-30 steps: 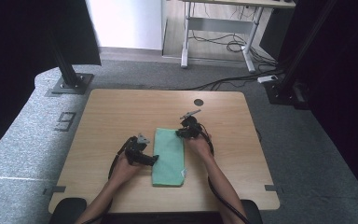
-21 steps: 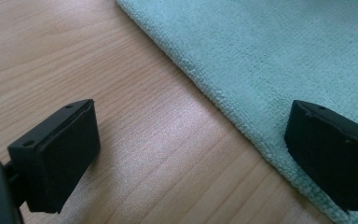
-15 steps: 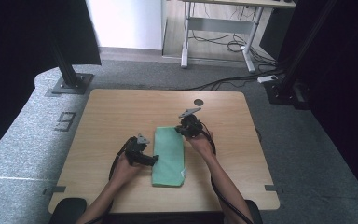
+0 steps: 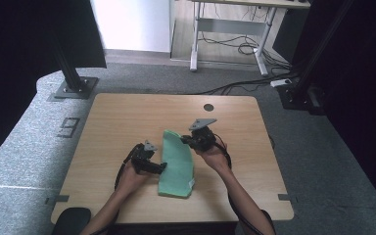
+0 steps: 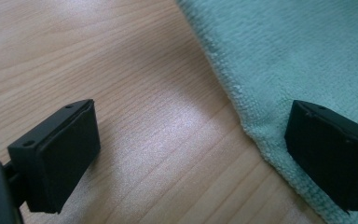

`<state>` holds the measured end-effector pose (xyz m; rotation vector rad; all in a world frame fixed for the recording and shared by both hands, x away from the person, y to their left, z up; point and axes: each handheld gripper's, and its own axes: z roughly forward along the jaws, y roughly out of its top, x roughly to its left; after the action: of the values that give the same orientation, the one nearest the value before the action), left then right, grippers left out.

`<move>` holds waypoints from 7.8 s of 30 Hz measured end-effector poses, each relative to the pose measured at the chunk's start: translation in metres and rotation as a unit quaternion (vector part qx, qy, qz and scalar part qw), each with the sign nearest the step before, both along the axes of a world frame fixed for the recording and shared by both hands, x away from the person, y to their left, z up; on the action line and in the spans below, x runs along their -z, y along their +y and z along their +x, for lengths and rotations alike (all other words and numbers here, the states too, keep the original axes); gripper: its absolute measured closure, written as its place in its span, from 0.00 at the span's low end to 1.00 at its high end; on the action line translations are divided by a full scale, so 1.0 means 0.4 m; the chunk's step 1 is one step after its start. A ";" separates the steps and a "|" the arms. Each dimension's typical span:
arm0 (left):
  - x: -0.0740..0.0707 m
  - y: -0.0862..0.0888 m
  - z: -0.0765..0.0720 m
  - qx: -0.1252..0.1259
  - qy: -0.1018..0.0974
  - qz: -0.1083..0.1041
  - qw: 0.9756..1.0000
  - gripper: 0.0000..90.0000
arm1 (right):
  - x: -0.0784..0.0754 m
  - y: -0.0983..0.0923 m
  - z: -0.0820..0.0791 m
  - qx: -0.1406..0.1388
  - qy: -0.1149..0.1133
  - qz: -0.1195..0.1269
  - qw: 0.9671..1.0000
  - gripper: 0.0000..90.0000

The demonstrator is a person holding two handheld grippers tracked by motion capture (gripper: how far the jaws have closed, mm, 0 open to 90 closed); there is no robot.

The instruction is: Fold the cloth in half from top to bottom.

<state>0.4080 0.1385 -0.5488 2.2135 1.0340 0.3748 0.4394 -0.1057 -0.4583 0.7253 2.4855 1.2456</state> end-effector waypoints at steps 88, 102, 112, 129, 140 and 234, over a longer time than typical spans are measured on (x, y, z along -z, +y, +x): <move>-0.102 -0.028 0.030 0.097 0.010 -0.001 0.995 0.07 | 0.119 -0.160 -0.286 -0.009 0.059 0.011 0.998 0.59; -0.045 0.004 -0.031 0.097 0.021 0.022 0.995 0.08 | 0.158 -0.066 -0.253 0.017 0.081 -0.004 0.997 0.38; -0.071 -0.011 -0.116 0.122 0.001 0.012 0.992 0.08 | 0.205 -0.052 -0.260 0.039 0.083 -0.048 0.995 0.27; -0.029 0.009 -0.179 0.124 0.025 0.031 0.991 0.08 | 0.200 -0.043 -0.301 0.048 0.077 -0.063 0.994 0.20; -0.014 0.028 -0.204 0.077 0.027 -0.001 0.997 0.07 | 0.219 -0.054 -0.299 0.076 0.080 -0.053 0.992 0.17; -0.015 -0.003 0.112 0.008 0.018 -0.014 1.000 0.00 | 0.217 -0.078 0.008 0.161 0.068 -0.012 0.985 0.07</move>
<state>0.4528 0.1372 -0.5426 2.2099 1.0337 0.3121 0.4426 -0.1368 -0.5450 1.1867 2.3548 1.0777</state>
